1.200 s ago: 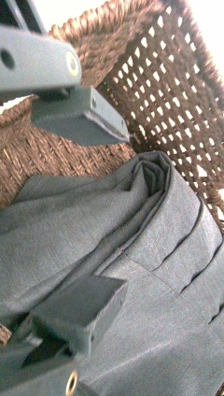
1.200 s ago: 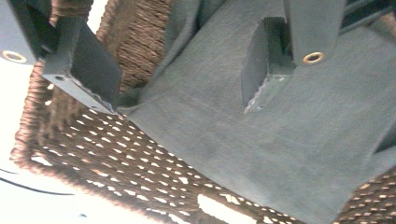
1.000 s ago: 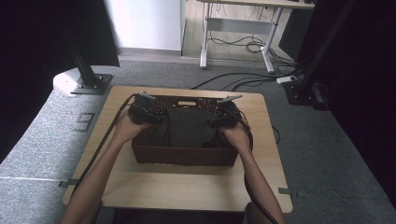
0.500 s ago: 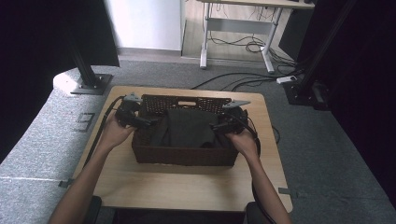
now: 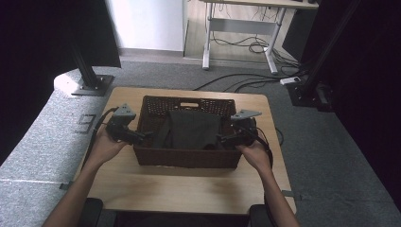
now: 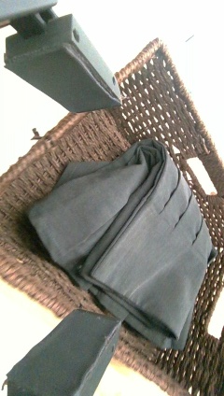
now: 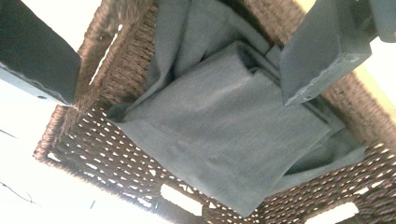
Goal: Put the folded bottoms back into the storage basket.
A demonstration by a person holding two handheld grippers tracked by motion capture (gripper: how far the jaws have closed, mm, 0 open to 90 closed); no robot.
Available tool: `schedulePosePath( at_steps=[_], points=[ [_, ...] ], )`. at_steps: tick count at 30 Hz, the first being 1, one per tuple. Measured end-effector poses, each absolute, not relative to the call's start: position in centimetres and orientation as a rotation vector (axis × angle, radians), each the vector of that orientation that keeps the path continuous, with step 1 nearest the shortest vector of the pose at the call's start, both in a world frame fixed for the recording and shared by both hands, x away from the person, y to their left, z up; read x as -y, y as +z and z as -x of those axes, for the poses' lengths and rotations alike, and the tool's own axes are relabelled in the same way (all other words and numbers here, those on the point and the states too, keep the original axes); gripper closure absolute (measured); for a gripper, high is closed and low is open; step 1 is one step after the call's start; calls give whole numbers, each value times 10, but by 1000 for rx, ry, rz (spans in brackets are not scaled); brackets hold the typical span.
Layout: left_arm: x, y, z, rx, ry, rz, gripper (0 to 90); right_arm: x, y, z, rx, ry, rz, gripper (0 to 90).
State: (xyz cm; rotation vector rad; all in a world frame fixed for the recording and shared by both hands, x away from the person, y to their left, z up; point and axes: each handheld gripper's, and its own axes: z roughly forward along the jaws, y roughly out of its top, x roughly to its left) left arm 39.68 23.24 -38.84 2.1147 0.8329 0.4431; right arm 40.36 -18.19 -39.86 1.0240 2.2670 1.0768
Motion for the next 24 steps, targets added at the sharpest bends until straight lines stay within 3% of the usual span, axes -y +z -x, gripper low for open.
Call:
schedulePosePath(
  at_steps=[24],
  points=[
    [-276,-423,-356,-903,466,-2089,5,229,-417,-362,-2221,1064,-1099,0]
  ],
)
